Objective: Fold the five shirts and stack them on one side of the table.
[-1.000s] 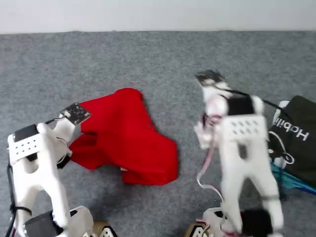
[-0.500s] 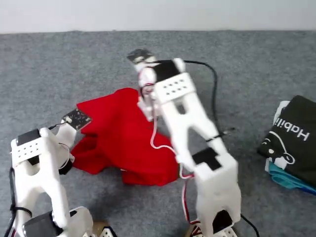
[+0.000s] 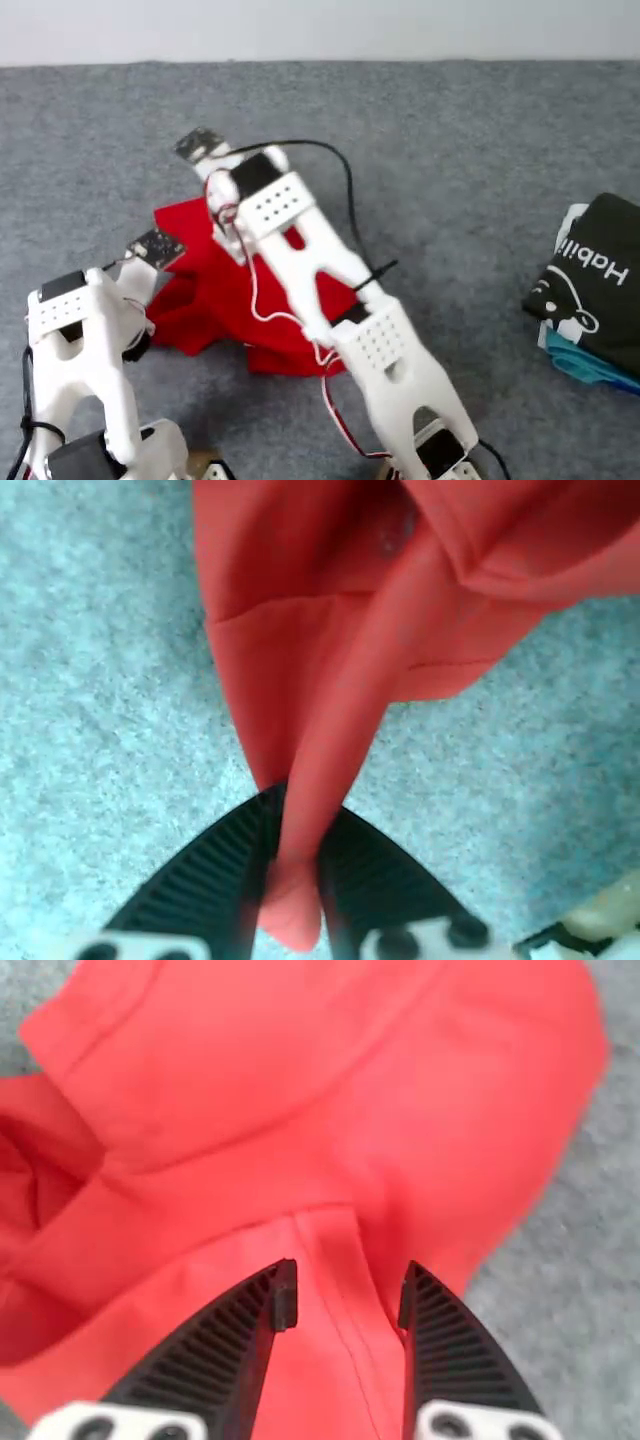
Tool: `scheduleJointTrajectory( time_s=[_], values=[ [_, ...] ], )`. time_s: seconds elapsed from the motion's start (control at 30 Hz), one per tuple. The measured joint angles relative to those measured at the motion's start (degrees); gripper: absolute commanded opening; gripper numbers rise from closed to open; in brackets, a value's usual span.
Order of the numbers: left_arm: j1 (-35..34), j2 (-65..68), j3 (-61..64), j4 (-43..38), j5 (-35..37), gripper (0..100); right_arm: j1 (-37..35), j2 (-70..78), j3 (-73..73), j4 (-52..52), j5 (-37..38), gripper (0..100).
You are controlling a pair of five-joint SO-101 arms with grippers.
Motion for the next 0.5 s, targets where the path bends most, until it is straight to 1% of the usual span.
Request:
scheduleJointTrajectory(
  time_s=[0.2,0.37,0.43,0.5],
  values=[
    [0.0,0.0,0.0,0.0,0.35,1,-0.88,5.63,-5.01,0.0,0.0,17.6],
    [0.0,0.0,0.0,0.0,0.35,1,-0.97,8.26,-5.89,0.0,0.0,16.8],
    [0.0,0.0,0.0,0.0,0.35,1,-0.97,9.05,-5.89,0.0,0.0,10.6],
    [0.0,0.0,0.0,0.0,0.35,1,-0.97,9.05,-5.89,0.0,0.0,0.9]
  ],
)
